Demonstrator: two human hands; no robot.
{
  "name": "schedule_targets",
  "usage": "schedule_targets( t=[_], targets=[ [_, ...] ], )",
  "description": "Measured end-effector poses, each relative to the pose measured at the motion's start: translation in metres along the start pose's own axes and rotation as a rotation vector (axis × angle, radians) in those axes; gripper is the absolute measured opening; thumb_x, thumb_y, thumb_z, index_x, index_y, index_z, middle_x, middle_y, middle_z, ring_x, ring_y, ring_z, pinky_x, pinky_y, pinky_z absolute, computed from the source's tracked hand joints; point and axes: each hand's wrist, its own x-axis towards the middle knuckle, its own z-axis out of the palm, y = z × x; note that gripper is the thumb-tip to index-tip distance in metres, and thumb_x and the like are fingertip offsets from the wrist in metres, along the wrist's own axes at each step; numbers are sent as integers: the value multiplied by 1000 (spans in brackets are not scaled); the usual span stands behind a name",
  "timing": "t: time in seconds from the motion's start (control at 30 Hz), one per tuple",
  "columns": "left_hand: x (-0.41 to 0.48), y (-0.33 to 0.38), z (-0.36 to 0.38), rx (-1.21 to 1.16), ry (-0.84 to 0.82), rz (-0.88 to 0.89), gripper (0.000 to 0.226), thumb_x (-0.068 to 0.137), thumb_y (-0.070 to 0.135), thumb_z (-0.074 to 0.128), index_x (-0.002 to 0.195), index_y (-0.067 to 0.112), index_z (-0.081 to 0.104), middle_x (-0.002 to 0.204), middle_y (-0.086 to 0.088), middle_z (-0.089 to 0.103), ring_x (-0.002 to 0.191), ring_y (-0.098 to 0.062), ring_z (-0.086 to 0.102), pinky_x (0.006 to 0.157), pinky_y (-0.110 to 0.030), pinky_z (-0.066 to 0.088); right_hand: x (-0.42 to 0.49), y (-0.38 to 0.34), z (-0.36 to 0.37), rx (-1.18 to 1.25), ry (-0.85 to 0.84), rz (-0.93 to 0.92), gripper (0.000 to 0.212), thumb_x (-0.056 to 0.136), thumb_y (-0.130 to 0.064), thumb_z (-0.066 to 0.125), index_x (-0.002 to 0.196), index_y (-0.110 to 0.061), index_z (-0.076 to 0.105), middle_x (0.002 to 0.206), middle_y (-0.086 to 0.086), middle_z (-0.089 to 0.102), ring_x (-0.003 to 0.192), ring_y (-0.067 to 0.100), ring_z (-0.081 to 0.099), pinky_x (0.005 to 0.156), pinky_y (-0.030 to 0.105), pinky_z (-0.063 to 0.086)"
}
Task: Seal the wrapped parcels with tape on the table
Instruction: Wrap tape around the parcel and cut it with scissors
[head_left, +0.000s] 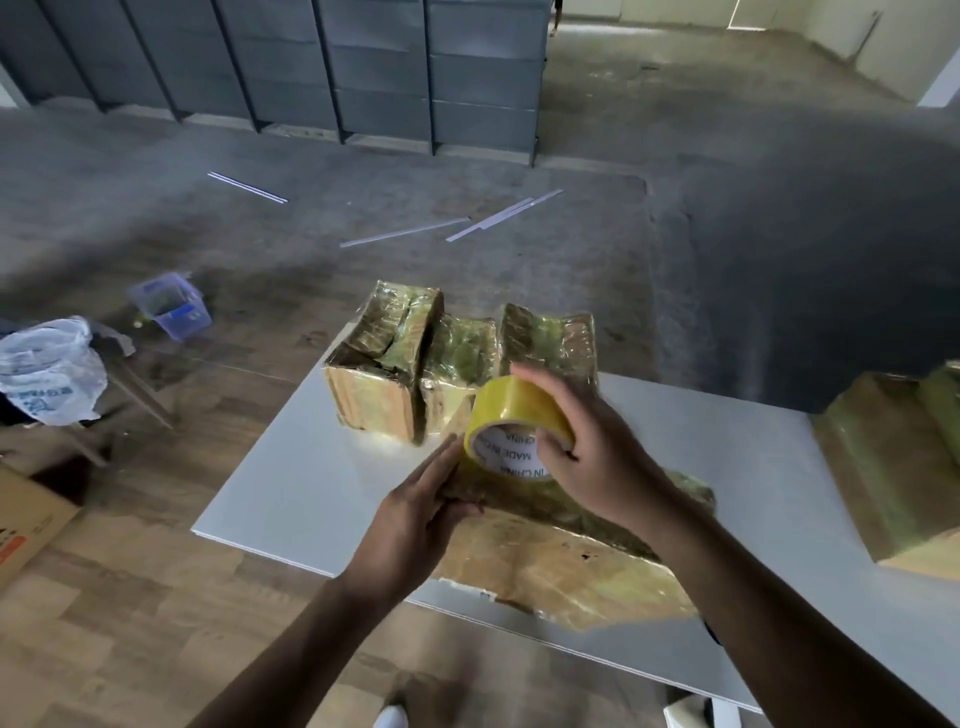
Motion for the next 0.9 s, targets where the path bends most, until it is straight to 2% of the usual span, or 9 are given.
schedule_targets(
  t=[0.1,0.23,0.33,0.4,0.5,0.57,0.7,0.8,0.9],
  targets=[
    [-6,-31,-17,83,-73,38,65,87,62,50,144,36,32,149,3,43,125,-14,53,95,-24,49,1,5,31,-75,-97,11,71,91,-7,56,144,-40,24,120,10,51,94,17,56,72,27,51],
    [3,-54,-43,351,-254,79,88,74,47,76,148,31,31,154,22,19,126,-10,48,91,-16,41,14,3,58,-143,-188,41,76,91,-9,56,143,-47,15,109,-1,45,79,2,46,62,15,36],
    [2,-71,-38,400,-335,25,91,79,39,76,150,31,19,153,19,16,121,-22,55,89,-27,47,17,6,69,-134,-210,104,77,91,-11,56,143,-51,14,116,-1,45,77,2,48,62,18,42],
    [0,-78,-30,388,-271,61,85,81,35,73,150,27,24,156,14,21,109,-26,63,79,-33,53,16,10,69,-87,-183,136,77,91,-11,57,143,-50,16,124,-1,45,77,3,54,62,19,49],
    [2,-76,-26,493,-153,148,82,75,34,79,143,21,34,149,4,42,88,-23,70,59,-32,56,19,7,66,-65,-190,124,71,89,-10,60,140,-46,25,129,3,45,97,12,56,73,15,48],
    [3,-74,-28,580,-126,190,81,71,39,82,139,17,43,144,2,49,84,-19,71,54,-29,56,24,6,52,-140,-270,136,68,89,-10,59,140,-45,30,123,2,48,91,14,56,69,21,49],
    [5,-74,-29,617,-113,209,80,71,43,80,139,14,50,142,2,52,101,-18,69,62,-29,58,17,14,-5,-487,-432,48,69,85,-13,60,139,-48,35,100,-5,48,56,4,45,47,13,32],
    [6,-67,-22,589,-167,191,81,72,39,81,141,14,47,143,0,51,110,-23,65,70,-35,58,8,11,-27,-653,-573,51,66,87,-20,56,140,-52,34,92,-8,39,57,9,45,47,15,28],
    [8,-64,-21,614,-204,164,83,70,36,83,141,12,47,143,-3,51,118,-27,60,78,-42,58,7,10,-25,-630,-551,90,69,89,-20,55,140,-56,27,99,-13,40,67,9,51,52,15,36]
  ],
)
